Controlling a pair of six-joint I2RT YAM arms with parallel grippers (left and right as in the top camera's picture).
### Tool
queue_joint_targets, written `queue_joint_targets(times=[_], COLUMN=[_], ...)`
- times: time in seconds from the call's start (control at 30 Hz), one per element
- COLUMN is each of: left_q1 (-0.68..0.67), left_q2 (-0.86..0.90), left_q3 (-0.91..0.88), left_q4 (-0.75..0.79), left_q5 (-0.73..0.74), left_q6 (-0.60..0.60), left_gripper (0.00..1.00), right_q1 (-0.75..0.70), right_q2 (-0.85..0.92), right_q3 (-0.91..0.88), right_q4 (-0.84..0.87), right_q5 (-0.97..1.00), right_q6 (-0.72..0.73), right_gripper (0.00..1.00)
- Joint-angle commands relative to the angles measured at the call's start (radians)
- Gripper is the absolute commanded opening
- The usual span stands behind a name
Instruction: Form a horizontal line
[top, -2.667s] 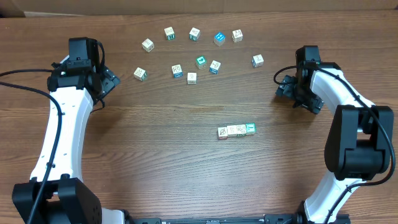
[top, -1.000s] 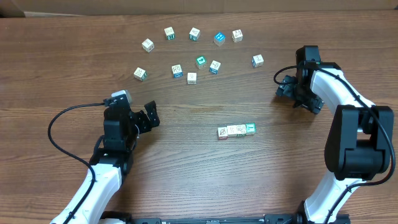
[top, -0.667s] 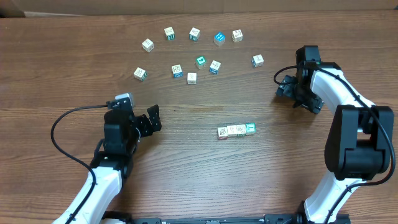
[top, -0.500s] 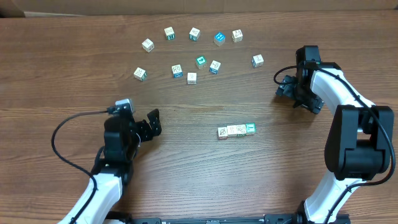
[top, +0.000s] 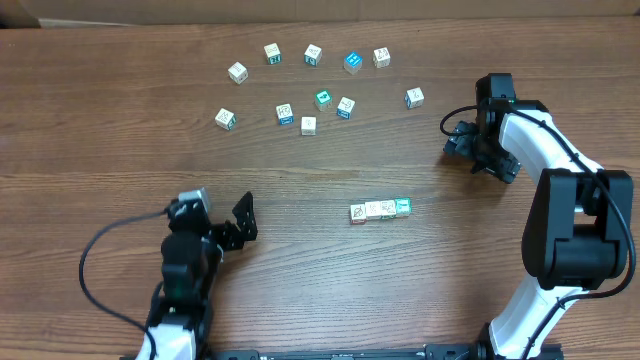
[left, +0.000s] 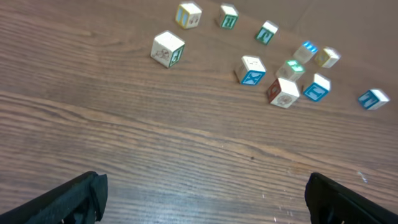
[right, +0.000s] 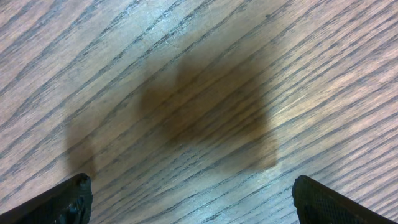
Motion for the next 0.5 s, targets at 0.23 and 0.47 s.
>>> queue_joint_targets(times=[0.23,0.47], left_q1=[-0.007,-0.006], left_q2=[-0.249,-0.363], left_q3=[-0.057,-0.057], left_q4=[-0.195,-0.353], left_q5=[-0.038,-0.066], left_q6=[0.014,0.023], left_gripper=[1.00,1.00], right_q1=[-0.003,-0.003], right_q2=[-0.040,-0.040], right_q3=[-0.003,-0.003], right_q4=[0.001,0.001], right_q5=[0.007,0.007], right_q6=[0.004,0.004], right_gripper=[1.00,1.00])
